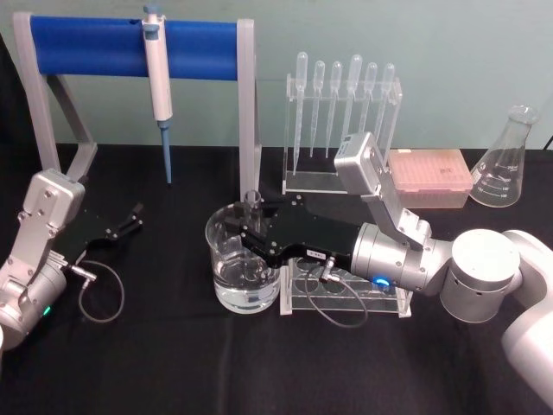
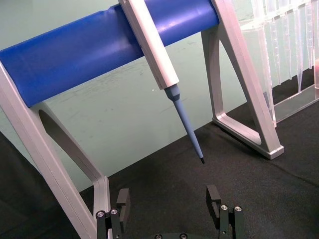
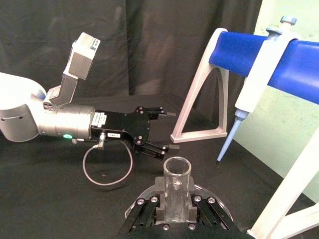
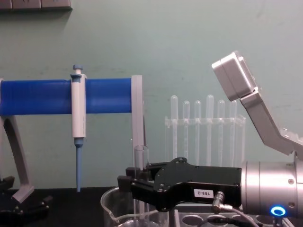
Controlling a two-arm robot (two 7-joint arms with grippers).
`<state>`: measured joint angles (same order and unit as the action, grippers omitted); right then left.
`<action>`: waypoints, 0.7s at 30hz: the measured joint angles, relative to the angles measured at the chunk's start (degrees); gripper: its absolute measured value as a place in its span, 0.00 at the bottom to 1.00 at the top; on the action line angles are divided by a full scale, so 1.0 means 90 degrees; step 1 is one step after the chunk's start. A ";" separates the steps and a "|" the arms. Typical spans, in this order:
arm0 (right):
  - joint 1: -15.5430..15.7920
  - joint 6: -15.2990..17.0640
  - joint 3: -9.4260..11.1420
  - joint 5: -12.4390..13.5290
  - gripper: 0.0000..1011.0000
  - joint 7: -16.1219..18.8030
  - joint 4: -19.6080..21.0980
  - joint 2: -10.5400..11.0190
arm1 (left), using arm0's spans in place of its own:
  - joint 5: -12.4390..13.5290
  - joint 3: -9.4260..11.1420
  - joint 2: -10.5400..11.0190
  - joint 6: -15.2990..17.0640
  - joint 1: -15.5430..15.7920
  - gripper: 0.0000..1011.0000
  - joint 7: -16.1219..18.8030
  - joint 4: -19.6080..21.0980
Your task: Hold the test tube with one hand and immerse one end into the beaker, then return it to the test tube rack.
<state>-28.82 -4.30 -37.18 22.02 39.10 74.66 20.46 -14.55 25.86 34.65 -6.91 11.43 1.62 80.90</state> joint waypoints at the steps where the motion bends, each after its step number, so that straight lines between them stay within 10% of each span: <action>1: 0.0000 0.0000 0.0000 0.0000 0.22 0.0000 0.0000 0.0000 | 0.0000 0.0000 0.0000 0.0000 0.0000 0.99 0.0000 0.0000; 21: 0.0000 0.0000 0.0000 0.0000 0.22 0.0000 0.0000 0.0000 | 0.0000 0.0000 0.0000 0.0000 0.0000 0.99 0.0000 0.0000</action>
<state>-28.82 -4.30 -37.18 22.02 39.10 74.65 20.46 -14.55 25.86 34.65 -6.90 11.43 1.62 80.90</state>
